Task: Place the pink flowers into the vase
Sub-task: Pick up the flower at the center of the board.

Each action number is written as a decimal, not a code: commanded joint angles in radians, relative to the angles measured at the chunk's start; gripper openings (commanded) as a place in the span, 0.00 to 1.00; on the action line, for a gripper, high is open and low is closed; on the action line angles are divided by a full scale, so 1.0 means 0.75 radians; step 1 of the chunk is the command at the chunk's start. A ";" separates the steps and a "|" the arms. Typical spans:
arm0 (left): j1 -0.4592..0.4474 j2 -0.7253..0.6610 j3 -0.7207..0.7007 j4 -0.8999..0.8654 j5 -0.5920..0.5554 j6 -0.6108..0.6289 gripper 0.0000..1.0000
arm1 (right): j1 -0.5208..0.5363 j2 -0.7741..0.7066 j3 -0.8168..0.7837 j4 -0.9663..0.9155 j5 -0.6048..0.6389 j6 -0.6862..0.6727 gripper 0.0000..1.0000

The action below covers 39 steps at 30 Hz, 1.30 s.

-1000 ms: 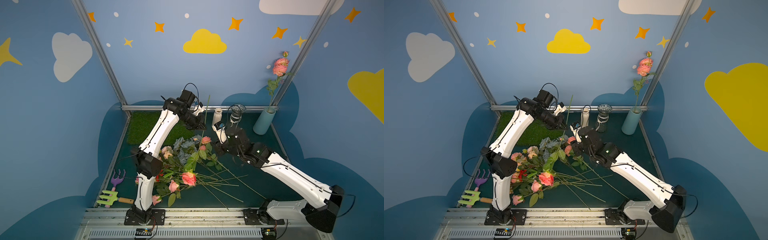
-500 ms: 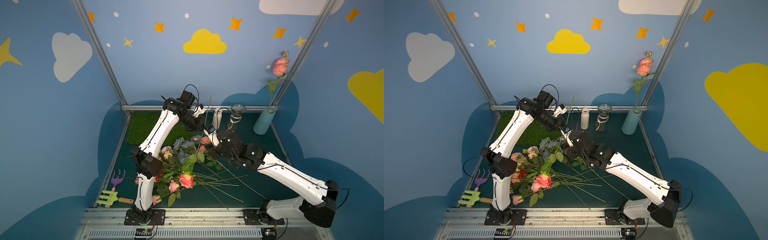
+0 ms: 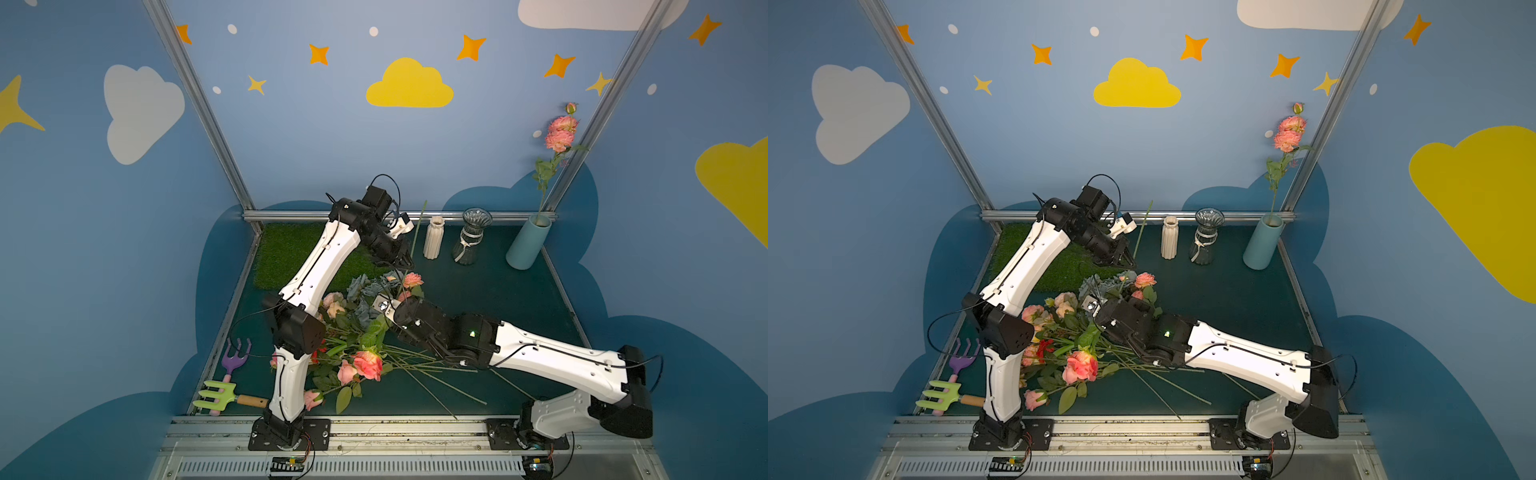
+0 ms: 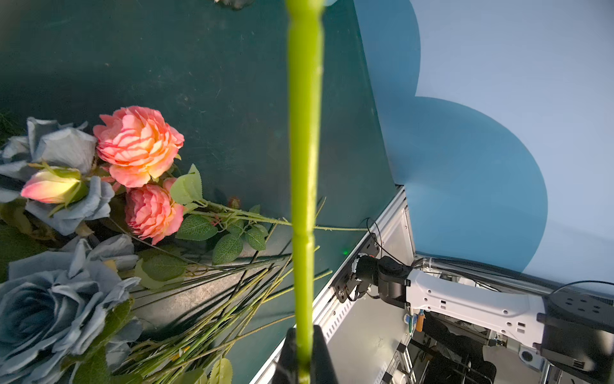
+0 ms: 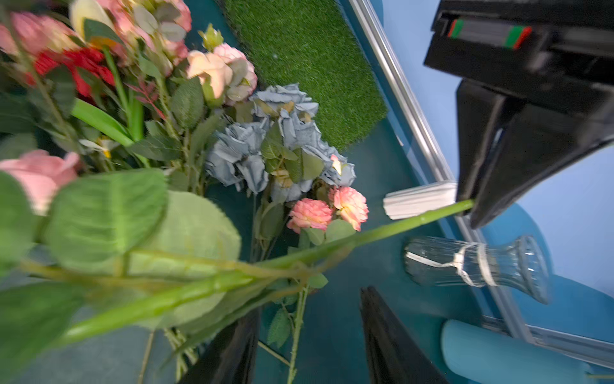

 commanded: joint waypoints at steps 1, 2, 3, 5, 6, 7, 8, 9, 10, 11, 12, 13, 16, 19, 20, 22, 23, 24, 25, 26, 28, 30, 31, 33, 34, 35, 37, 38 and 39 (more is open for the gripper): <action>-0.005 -0.077 -0.071 -0.018 -0.013 0.050 0.02 | 0.022 0.019 0.031 0.029 0.293 -0.150 0.51; -0.005 -0.087 -0.088 -0.015 -0.016 0.055 0.02 | 0.019 0.016 0.019 0.052 0.316 -0.188 0.51; -0.005 -0.094 -0.102 -0.013 -0.014 0.057 0.02 | 0.017 0.011 0.003 0.095 0.320 -0.225 0.51; -0.006 -0.104 -0.112 -0.011 -0.013 0.060 0.02 | 0.013 -0.001 -0.022 0.154 0.269 -0.259 0.51; -0.005 -0.110 -0.116 -0.011 -0.015 0.060 0.02 | 0.009 -0.005 -0.027 0.169 0.232 -0.258 0.51; -0.007 -0.116 -0.121 -0.008 -0.013 0.061 0.02 | 0.003 -0.010 -0.042 0.200 0.196 -0.271 0.51; -0.006 -0.122 -0.123 -0.009 -0.015 0.062 0.02 | -0.001 -0.011 -0.054 0.219 0.169 -0.285 0.51; -0.007 -0.126 -0.127 -0.007 -0.017 0.061 0.02 | -0.005 -0.008 -0.067 0.241 0.146 -0.300 0.51; -0.007 -0.129 -0.129 -0.006 -0.016 0.061 0.02 | -0.010 -0.008 -0.077 0.257 0.122 -0.311 0.51; -0.008 -0.129 -0.128 -0.007 -0.012 0.061 0.02 | -0.014 -0.007 -0.084 0.263 0.095 -0.315 0.51; -0.008 -0.131 -0.127 -0.005 -0.010 0.062 0.02 | -0.019 -0.010 -0.089 0.267 0.065 -0.312 0.51; -0.009 -0.128 -0.127 -0.005 -0.005 0.059 0.02 | -0.023 -0.015 -0.099 0.288 0.039 -0.314 0.50; -0.018 -0.133 -0.123 -0.004 0.001 0.060 0.02 | -0.037 -0.048 -0.141 0.382 -0.032 -0.329 0.50; -0.029 -0.139 -0.130 -0.004 -0.009 0.061 0.02 | -0.058 -0.071 -0.175 0.501 -0.093 -0.347 0.50; -0.029 -0.143 -0.135 -0.005 -0.009 0.061 0.02 | -0.060 -0.075 -0.185 0.542 -0.101 -0.365 0.50; -0.031 -0.148 -0.136 -0.003 -0.014 0.061 0.02 | -0.070 -0.067 -0.185 0.611 -0.130 -0.390 0.49; -0.032 -0.148 -0.136 -0.002 -0.015 0.061 0.02 | -0.079 -0.060 -0.179 0.626 -0.143 -0.397 0.49; -0.033 -0.148 -0.136 -0.003 -0.015 0.062 0.02 | -0.086 -0.052 -0.171 0.650 -0.155 -0.406 0.48; -0.035 -0.146 -0.135 -0.003 -0.015 0.062 0.02 | -0.095 -0.045 -0.165 0.667 -0.177 -0.410 0.48; -0.038 -0.145 -0.135 -0.002 -0.018 0.060 0.02 | -0.107 -0.041 -0.163 0.684 -0.200 -0.410 0.48; -0.048 -0.141 -0.138 -0.003 -0.023 0.064 0.02 | -0.127 -0.030 -0.153 0.719 -0.243 -0.409 0.47; -0.055 -0.131 -0.137 -0.004 -0.025 0.063 0.02 | -0.133 -0.017 -0.145 0.760 -0.257 -0.413 0.46; -0.058 -0.127 -0.135 -0.004 -0.029 0.064 0.02 | -0.131 -0.013 -0.140 0.775 -0.264 -0.419 0.46; -0.060 -0.120 -0.136 -0.005 -0.029 0.064 0.02 | -0.110 -0.013 -0.136 0.802 -0.267 -0.441 0.46; -0.060 -0.116 -0.132 -0.006 -0.035 0.063 0.02 | -0.100 -0.015 -0.133 0.809 -0.261 -0.452 0.46; -0.058 -0.114 -0.127 -0.009 -0.038 0.064 0.02 | -0.084 -0.022 -0.133 0.812 -0.254 -0.460 0.46; -0.058 -0.113 -0.124 -0.009 -0.036 0.063 0.02 | -0.063 -0.050 -0.145 0.820 -0.250 -0.465 0.46; -0.058 -0.115 -0.124 -0.009 -0.033 0.062 0.02 | -0.053 -0.068 -0.154 0.818 -0.250 -0.465 0.47; -0.058 -0.117 -0.125 -0.009 -0.033 0.062 0.02 | -0.046 -0.085 -0.164 0.819 -0.247 -0.465 0.47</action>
